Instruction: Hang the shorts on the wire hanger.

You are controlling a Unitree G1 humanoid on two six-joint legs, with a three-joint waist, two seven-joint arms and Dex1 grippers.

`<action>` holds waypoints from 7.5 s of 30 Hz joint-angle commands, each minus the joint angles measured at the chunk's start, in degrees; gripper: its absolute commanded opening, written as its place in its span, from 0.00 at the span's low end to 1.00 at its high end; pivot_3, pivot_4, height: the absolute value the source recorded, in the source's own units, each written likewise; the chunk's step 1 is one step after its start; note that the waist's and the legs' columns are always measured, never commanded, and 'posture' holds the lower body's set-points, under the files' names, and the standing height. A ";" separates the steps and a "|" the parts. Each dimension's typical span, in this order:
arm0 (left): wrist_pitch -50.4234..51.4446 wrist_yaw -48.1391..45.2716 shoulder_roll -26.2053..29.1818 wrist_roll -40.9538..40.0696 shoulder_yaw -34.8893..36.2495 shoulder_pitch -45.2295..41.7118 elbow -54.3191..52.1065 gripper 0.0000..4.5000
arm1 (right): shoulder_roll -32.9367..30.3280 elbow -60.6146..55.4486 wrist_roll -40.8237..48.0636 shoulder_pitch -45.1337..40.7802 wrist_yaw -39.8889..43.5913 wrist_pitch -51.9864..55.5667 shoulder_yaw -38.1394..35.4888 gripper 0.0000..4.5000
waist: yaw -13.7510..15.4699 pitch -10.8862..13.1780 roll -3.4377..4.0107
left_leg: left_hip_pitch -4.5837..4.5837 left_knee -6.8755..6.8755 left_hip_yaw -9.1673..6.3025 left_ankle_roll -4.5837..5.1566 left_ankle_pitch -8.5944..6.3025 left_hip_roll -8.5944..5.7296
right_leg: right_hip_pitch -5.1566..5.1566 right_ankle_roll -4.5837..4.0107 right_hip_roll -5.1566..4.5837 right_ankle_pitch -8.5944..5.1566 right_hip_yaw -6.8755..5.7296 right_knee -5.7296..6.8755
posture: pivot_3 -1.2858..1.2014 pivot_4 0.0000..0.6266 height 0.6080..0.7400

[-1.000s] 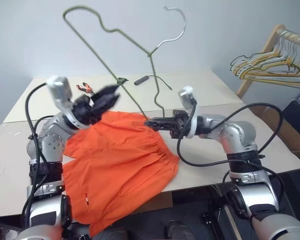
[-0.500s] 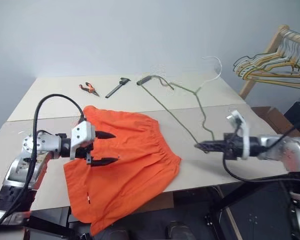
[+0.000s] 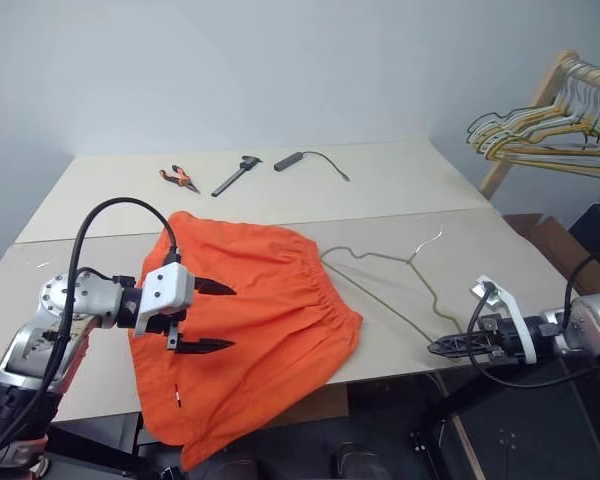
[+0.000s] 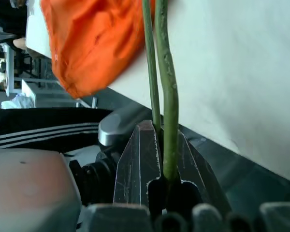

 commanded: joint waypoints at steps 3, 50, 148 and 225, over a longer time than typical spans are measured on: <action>-0.95 -0.14 0.48 0.13 -0.05 -0.03 -1.33 0.99 | 0.60 4.79 -2.22 -3.02 3.23 -0.59 0.63 0.00 | 0.05 0.00 0.00 | -0.01 0.00 0.00 0.00 0.00 0.00 | -0.01 0.00 0.00 0.00 0.00 0.00 | 0.51 0.00 1.00; -2.44 2.45 -1.19 1.48 -1.40 1.05 -1.58 0.99 | 12.62 17.15 -11.82 -15.30 8.95 -6.49 7.13 0.00 | 0.98 -0.02 0.02 | 0.06 0.09 0.03 0.00 0.00 0.01 | 0.05 -0.01 0.03 0.02 0.01 0.10 | 0.52 0.00 1.00; -24.55 -11.19 -18.86 27.97 -11.35 -61.92 78.97 0.08 | 28.04 2.58 -33.30 -19.32 -0.08 -56.97 -1.60 0.00 | -2.16 -0.08 0.15 | -0.51 0.68 -0.33 0.11 -0.07 -0.03 | -0.15 0.08 0.00 0.02 -0.25 0.34 | 0.50 0.00 1.00; -25.49 -15.88 -10.43 16.44 -8.07 -57.38 72.01 0.01 | 31.86 -1.51 -14.85 -5.57 -22.84 -35.10 -13.54 0.01 | -1.67 -0.08 0.15 | -0.50 0.72 -0.60 0.19 -0.12 -0.08 | -0.10 0.18 -0.03 0.04 -0.19 0.34 | 0.51 0.00 1.00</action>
